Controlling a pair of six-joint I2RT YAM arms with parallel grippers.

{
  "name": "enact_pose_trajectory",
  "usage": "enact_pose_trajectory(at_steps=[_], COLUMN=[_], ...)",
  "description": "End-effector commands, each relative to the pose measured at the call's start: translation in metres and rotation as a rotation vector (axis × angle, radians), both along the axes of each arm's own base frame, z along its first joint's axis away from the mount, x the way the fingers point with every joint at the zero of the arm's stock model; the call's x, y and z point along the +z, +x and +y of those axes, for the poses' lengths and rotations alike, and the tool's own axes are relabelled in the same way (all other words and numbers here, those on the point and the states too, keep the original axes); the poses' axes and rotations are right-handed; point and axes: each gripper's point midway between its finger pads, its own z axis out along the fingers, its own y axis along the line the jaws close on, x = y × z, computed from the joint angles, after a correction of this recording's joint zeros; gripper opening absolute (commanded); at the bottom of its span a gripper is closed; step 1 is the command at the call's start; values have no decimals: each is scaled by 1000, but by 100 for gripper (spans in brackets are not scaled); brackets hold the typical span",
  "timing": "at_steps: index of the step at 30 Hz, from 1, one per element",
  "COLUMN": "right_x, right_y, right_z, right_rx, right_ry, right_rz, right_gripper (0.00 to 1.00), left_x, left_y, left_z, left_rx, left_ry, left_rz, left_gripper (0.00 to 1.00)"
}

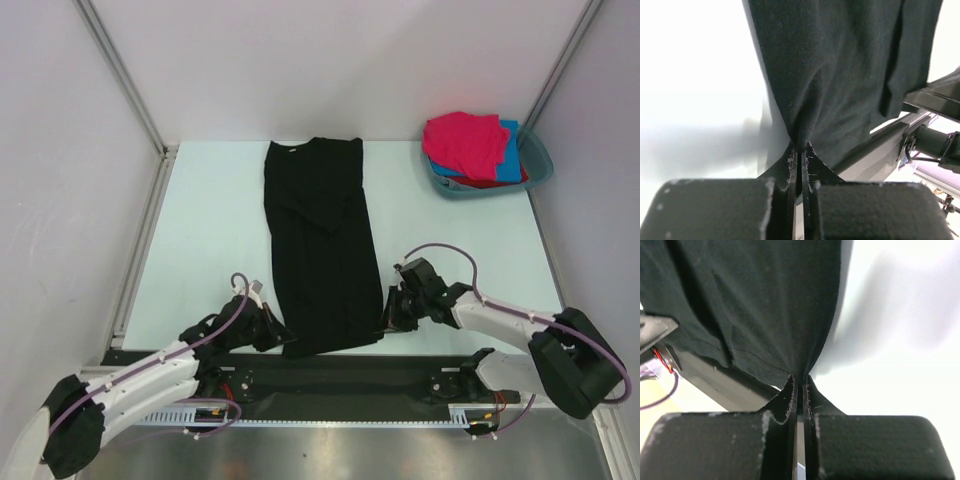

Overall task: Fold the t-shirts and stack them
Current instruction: Fold the tshirt

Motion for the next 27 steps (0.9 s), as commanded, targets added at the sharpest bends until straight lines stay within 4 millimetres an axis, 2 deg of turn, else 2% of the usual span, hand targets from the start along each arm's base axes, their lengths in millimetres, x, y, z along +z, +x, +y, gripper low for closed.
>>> enact_pose_trajectory(at_steps=[1,6,9,11,16,21,22,24,25,27], right_x=[3,15,21,23,27,33,39,39,47,44], right_y=[-20,-37,-53,-67,-90,-81,-74,-63,-55,-42], right_z=[-14,-27,-35,-40,-47,-44,-38,-37,-32,-30], right_rx=[18,10,1,13,8,13,17,28,30,56], right_ry=[-63,-95,-94,-97,-97,-104,-87,-125,-121,-175], right_rz=[15,5,28,44,87,38,9,-26,-57,-91], right_gripper=[0,0,0,0,0,0,0,0,0,0], left_x=[-31,-14,-12,-12,-1,23,35,42,56,62], left_y=[-30,-32,-43,-47,-47,-36,-31,-25,-19,-11], left_z=[35,39,32,34,27,19,15,12,8,6], left_rx=[-16,-36,-71,-71,-67,-54,-55,-59,-66,-65], left_ry=[178,189,134,141,93,64,46,61,52,79], left_rz=[118,89,130,145,146,108,85,73,43,26], left_gripper=[0,0,0,0,0,0,1,2,2,2])
